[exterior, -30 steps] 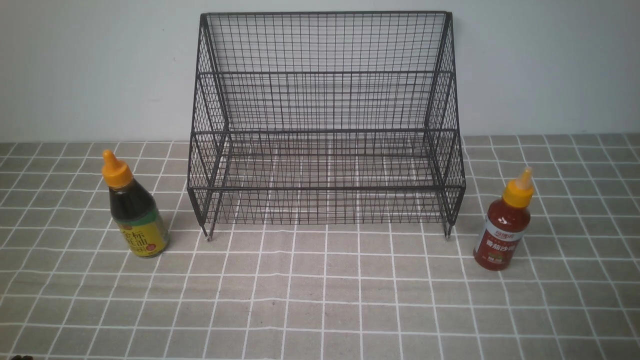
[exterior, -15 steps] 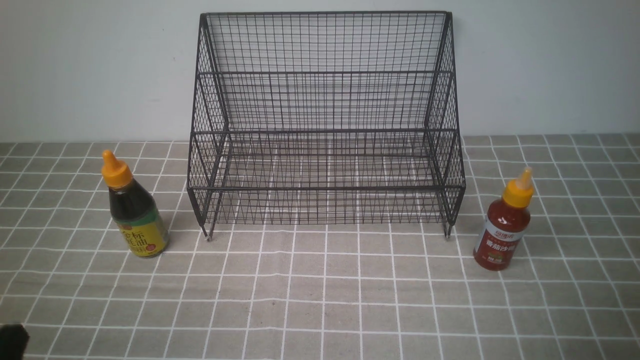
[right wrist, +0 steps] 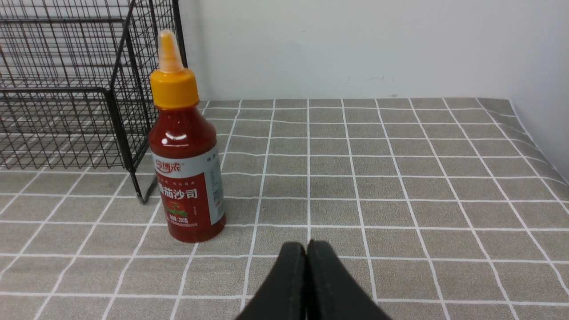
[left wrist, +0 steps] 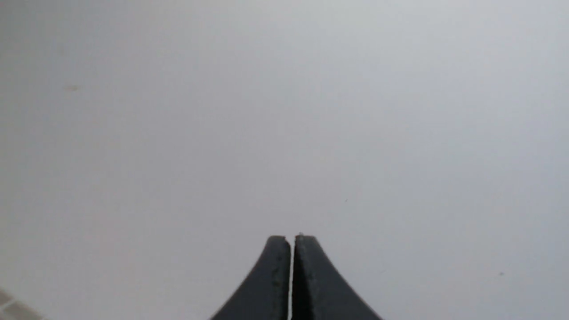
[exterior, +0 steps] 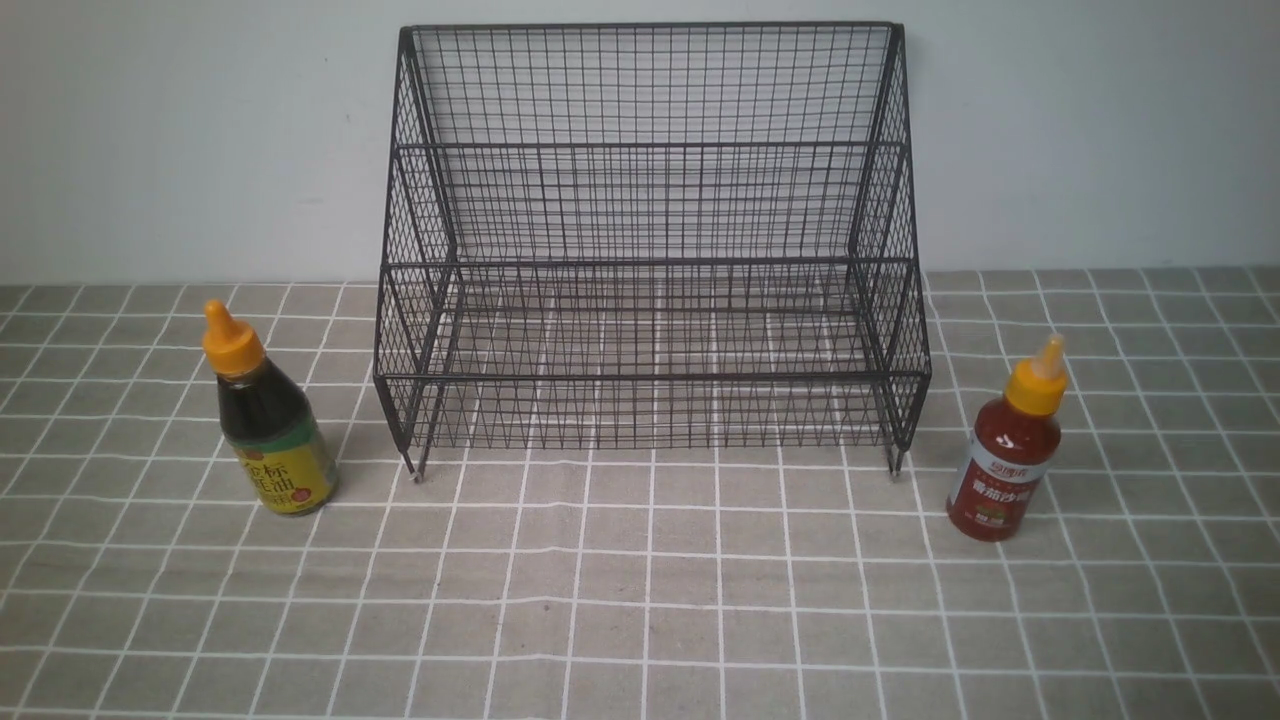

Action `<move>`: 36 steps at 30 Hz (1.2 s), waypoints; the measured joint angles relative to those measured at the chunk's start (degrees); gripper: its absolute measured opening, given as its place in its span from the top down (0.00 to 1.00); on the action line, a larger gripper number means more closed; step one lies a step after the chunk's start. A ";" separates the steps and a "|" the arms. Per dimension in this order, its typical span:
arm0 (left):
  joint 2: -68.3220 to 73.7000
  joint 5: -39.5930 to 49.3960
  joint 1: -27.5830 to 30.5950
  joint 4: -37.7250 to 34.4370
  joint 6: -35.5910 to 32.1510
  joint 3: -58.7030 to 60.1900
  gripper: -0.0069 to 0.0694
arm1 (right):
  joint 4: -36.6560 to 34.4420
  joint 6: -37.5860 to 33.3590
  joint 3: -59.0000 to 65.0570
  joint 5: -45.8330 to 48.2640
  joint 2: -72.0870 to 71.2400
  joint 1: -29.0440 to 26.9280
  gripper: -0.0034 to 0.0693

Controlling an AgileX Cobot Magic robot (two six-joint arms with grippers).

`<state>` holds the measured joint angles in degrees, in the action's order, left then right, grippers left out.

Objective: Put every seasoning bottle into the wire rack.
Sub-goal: Use the left arm to grab the condiment bottle closest to it

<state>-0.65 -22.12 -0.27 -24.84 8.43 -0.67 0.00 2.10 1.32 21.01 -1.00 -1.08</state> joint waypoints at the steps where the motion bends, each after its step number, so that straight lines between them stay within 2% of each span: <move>1: 0.00 1.54 0.00 3.77 0.36 -3.82 0.92 | 0.00 0.00 0.00 0.00 0.00 0.00 0.97; 4: 0.96 9.85 0.00 9.85 0.67 -12.32 0.92 | 0.00 0.00 0.00 0.00 0.00 0.00 0.97; 6: 5.23 23.70 0.00 13.25 1.15 -22.26 0.92 | 0.00 0.00 0.00 0.00 0.00 0.00 0.97; 7: 7.57 27.87 0.00 13.85 1.15 -24.78 0.92 | 0.00 0.00 0.00 0.00 0.00 0.00 0.97; 9: 14.74 42.97 0.00 14.63 0.58 -32.98 0.92 | 0.00 0.00 0.00 0.00 0.00 0.00 0.97; 10: 14.74 44.56 0.00 14.68 0.46 -33.75 0.92 | 0.00 0.00 0.00 0.00 0.00 0.00 0.97; 11: 22.34 58.88 0.00 14.86 -1.02 -40.32 0.92 | 0.00 0.00 0.00 0.00 0.00 0.00 0.97; 12: 26.72 66.42 0.00 14.98 -2.08 -43.51 0.92 | -0.70 0.02 0.00 -0.27 0.00 0.00 0.97; 13: 31.10 73.31 0.00 15.05 -3.16 -46.27 0.92 | -1.83 0.20 0.00 -0.98 0.00 0.00 0.97; 14: 31.97 74.59 0.00 15.17 -3.60 -46.76 0.92 | -2.45 0.20 0.10 -1.39 0.00 0.00 0.97; 15: 36.23 80.24 0.00 15.20 -4.71 -48.98 0.92 | -3.62 0.34 0.16 -2.15 0.00 0.00 0.97; 16: 44.15 87.04 0.00 15.33 -6.69 -52.09 0.92 | -9.15 1.79 0.20 -5.79 0.00 0.00 0.97; 17: 44.89 87.99 0.00 15.33 -7.11 -52.65 0.92 | -10.33 2.11 0.20 -6.65 0.00 0.00 0.97; 20: 56.91 91.14 0.00 15.90 -10.07 -57.34 0.92 | -20.97 4.98 0.20 -13.39 0.00 0.00 0.97; 22: 61.51 91.19 0.00 16.02 -10.67 -60.61 0.92 | -24.50 5.50 0.20 -15.54 0.00 0.00 0.97; 32: 76.27 89.12 0.00 18.37 -12.46 -76.33 0.89 | -28.01 5.83 0.20 -16.88 0.00 0.00 0.97; 36: 80.98 85.47 0.00 21.45 -12.52 -80.14 0.75 | -28.06 5.90 0.20 -16.88 0.00 0.00 0.97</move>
<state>80.33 63.35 -0.27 -3.39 -4.09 -80.81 -28.06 8.00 1.53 4.14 -1.00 -1.08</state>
